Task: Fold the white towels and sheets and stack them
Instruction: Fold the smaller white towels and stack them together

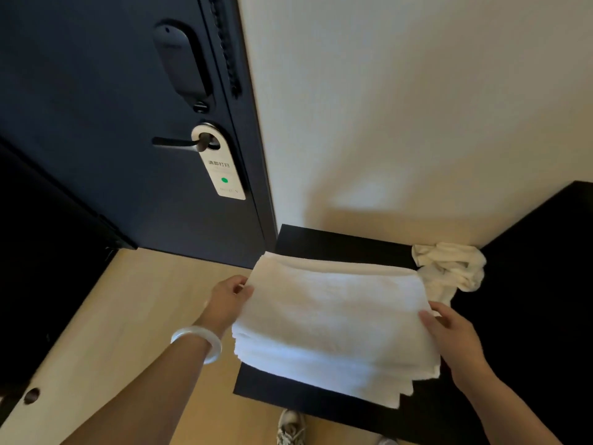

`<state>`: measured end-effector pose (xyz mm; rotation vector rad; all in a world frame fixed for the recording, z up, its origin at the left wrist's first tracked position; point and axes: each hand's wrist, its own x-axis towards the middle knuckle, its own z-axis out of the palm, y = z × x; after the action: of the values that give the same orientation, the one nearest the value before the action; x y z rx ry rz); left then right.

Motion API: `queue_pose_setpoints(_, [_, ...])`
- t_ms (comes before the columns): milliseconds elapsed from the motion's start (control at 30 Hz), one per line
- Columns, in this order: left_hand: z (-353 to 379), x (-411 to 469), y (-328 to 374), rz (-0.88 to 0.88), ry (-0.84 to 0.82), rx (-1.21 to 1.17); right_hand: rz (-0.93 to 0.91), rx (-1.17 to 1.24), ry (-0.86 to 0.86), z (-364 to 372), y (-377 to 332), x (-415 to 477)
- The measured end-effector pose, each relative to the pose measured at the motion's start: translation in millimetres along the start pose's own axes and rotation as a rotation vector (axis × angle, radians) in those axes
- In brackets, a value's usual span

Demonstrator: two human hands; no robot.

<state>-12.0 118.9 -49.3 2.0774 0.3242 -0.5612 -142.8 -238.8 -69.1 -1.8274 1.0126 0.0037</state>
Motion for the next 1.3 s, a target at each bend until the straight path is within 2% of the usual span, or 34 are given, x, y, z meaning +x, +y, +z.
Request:
queue_pose_setpoints(100, [1,4,0,0.053,-0.004,0.060,-0.017,-0.079,0.075,0,6,-4])
queue_pose_setpoints(200, [14,-1,3,0.183,0.066,0.415,-0.001,-0.281,0.155,6,6,-9])
queue_pose_setpoints(267, [27,-8,10,0.394,0.184,0.669,-0.189,-0.486,0.256,11,1,-16])
queue_pose_setpoints(300, [36,-11,12,0.507,0.175,0.773,-0.325,-0.600,0.272,16,-2,-20])
queue_pose_setpoints(367, [58,-16,11,0.665,0.049,0.945,-0.536,-0.834,0.164,30,-4,-28])
queue_pose_setpoints(400, [67,-17,7,0.692,-0.024,1.002,-0.582,-0.925,0.075,39,0,-29])
queue_pose_setpoints(467, [81,-15,-4,0.648,-0.142,1.077,-0.547,-1.031,-0.068,53,15,-27])
queue_pose_setpoints(533, [87,-11,-16,0.591,-0.186,1.128,-0.491,-1.055,-0.135,58,25,-23])
queue_pose_setpoints(733, [93,-10,-17,0.542,-0.193,1.110,-0.483,-1.023,-0.186,54,18,-20])
queue_pose_setpoints(900, [122,-29,15,0.477,-0.227,0.984,-0.408,-0.781,-0.250,18,2,-14])
queue_pose_setpoints(1067, [201,-59,79,0.602,-0.256,0.884,-0.250,-0.756,-0.211,-58,0,32])
queue_pose_setpoints(1167, [263,-73,112,0.691,-0.261,0.844,-0.182,-0.796,-0.272,-102,9,70])
queue_pose_setpoints(1300, [340,-67,142,0.734,-0.288,0.880,-0.188,-0.817,-0.363,-125,20,121])
